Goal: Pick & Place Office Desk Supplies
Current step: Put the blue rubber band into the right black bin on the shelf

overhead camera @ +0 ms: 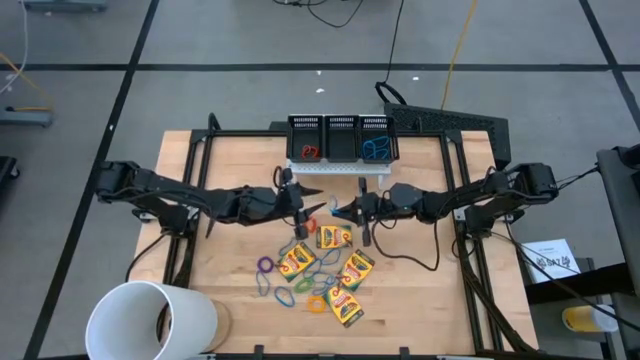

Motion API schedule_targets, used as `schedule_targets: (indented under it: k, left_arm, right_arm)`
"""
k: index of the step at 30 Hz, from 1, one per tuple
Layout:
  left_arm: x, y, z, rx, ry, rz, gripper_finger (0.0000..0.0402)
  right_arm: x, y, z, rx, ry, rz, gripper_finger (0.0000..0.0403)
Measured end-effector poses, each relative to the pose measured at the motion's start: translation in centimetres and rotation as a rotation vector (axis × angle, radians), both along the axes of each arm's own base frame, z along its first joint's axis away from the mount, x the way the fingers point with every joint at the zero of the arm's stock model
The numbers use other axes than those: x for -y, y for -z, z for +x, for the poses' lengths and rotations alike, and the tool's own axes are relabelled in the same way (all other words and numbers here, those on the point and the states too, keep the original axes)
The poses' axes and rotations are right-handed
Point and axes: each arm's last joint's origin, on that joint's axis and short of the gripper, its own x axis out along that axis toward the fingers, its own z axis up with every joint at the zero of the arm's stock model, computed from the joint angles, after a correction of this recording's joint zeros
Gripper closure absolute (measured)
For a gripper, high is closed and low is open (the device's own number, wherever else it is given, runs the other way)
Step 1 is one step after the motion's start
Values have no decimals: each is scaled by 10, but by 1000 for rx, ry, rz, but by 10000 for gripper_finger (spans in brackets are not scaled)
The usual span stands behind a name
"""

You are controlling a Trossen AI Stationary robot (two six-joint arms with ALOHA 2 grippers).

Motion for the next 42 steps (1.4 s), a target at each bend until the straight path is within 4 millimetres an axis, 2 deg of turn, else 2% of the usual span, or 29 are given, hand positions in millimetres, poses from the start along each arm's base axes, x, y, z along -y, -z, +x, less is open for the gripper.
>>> schedule_targets:
  k: [3,7,15,21,31,37,42]
  left_arm:
    - [0,-13,-9,30,10,15,198]
    - [-5,-22,-18,48,-6,-11,181]
    - [-22,-21,-25,13,-114,-87,179]
    - [-31,-16,-24,16,-192,-166,179]
    - [-31,-17,-24,28,-194,-181,179]
    - [-31,-17,-24,28,-194,-182,179]
    - [-31,-17,-24,28,-193,-183,179]
  right_arm:
    - [4,-4,-5,-20,16,0,402]
    - [12,-15,-16,-45,90,-10,402]
    - [40,-39,-43,-47,234,-17,402]
    - [68,-52,-66,-50,417,-31,403]
    - [111,-46,-91,-128,655,64,403]
    - [116,-45,-94,-137,679,67,394]
    - [115,-45,-94,-140,674,66,365]
